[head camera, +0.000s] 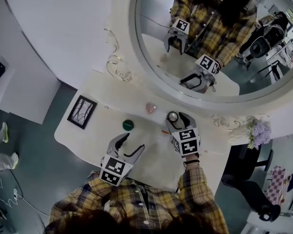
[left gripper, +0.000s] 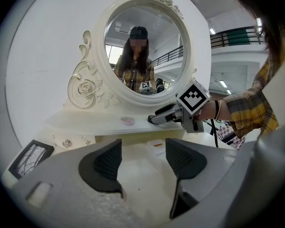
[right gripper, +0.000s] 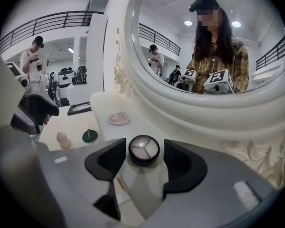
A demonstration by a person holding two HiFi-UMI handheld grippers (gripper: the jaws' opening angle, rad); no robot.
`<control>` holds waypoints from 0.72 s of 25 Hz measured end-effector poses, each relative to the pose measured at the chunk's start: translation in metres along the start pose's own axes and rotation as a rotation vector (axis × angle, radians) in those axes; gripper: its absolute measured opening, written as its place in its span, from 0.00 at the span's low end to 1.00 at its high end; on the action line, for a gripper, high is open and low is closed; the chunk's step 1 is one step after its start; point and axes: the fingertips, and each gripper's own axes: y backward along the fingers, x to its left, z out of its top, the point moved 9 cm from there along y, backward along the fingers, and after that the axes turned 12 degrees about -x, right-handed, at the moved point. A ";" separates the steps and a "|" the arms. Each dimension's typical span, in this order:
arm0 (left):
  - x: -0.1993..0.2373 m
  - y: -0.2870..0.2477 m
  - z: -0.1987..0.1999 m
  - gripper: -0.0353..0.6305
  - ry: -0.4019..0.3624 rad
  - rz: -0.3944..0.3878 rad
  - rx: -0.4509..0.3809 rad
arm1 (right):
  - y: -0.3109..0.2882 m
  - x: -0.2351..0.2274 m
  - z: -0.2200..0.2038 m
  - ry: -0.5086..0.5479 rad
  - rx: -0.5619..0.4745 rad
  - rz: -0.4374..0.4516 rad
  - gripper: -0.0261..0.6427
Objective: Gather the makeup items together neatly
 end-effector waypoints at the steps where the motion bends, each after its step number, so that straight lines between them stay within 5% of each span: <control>1: 0.000 0.001 0.000 0.47 -0.003 0.000 -0.004 | 0.002 0.000 0.001 0.001 -0.005 -0.004 0.38; 18: -0.026 0.004 -0.001 0.47 -0.029 -0.124 -0.001 | 0.088 0.026 -0.023 -0.107 -0.058 -0.118 0.45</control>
